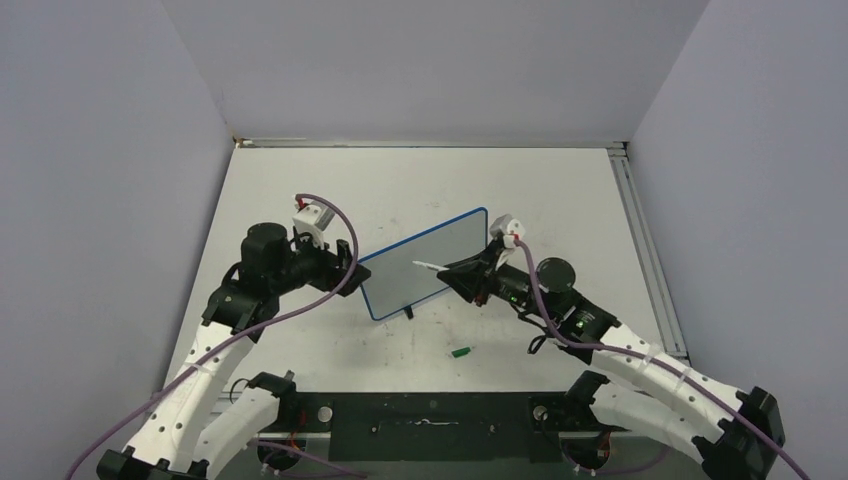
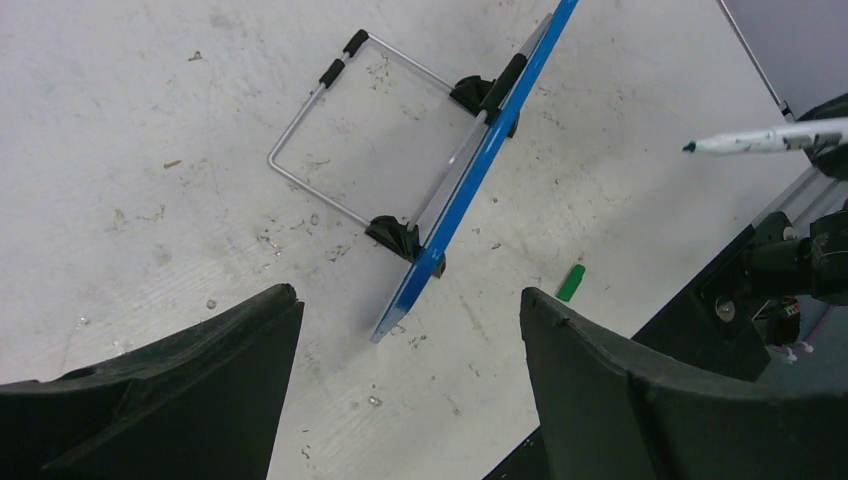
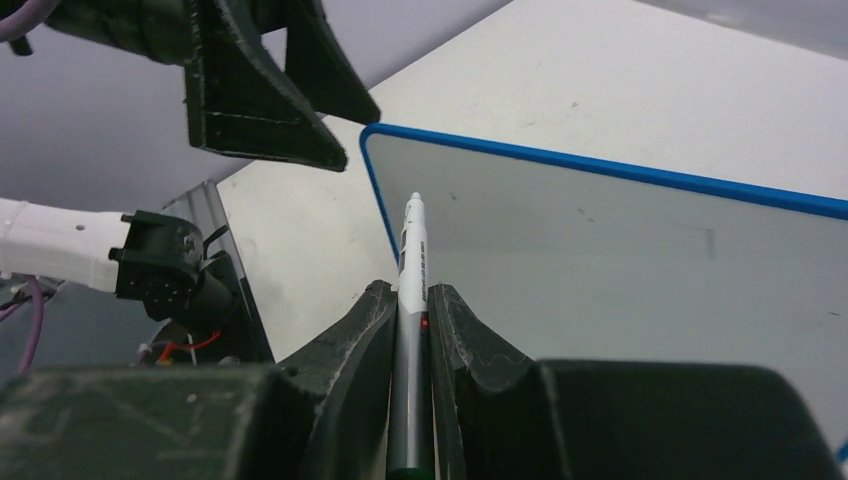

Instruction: Write a sentence on the whiteboard

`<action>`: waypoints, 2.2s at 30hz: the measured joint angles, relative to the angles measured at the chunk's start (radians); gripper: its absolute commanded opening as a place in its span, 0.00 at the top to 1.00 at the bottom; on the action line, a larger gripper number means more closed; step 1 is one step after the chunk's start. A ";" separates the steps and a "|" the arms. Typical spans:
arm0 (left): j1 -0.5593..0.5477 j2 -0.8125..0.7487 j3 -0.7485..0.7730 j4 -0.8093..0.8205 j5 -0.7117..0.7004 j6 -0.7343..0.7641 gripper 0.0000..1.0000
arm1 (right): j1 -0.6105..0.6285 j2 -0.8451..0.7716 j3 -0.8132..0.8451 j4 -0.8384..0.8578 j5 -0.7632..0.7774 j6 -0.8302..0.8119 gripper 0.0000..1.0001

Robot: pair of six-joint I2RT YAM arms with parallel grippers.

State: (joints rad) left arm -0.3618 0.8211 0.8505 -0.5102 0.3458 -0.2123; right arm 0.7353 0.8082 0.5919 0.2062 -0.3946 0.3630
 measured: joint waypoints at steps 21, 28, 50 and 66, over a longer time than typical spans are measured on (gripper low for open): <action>0.118 0.043 -0.076 0.114 0.251 0.045 0.76 | 0.307 0.401 -0.016 0.378 0.309 -0.101 0.95; 0.119 0.045 -0.082 0.131 0.253 0.071 0.96 | 0.314 0.419 -0.014 0.430 0.328 -0.112 0.95; 0.077 -0.034 -0.149 0.181 0.180 0.146 1.00 | 0.333 0.422 -0.014 0.476 0.344 -0.129 0.95; 0.029 -0.034 -0.149 0.193 0.118 0.154 1.00 | 0.348 0.423 -0.014 0.499 0.378 -0.145 0.95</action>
State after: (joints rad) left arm -0.3332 0.7876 0.7017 -0.3172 0.4637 -0.0582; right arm 1.0836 1.2312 0.5777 0.7052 -0.0166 0.2176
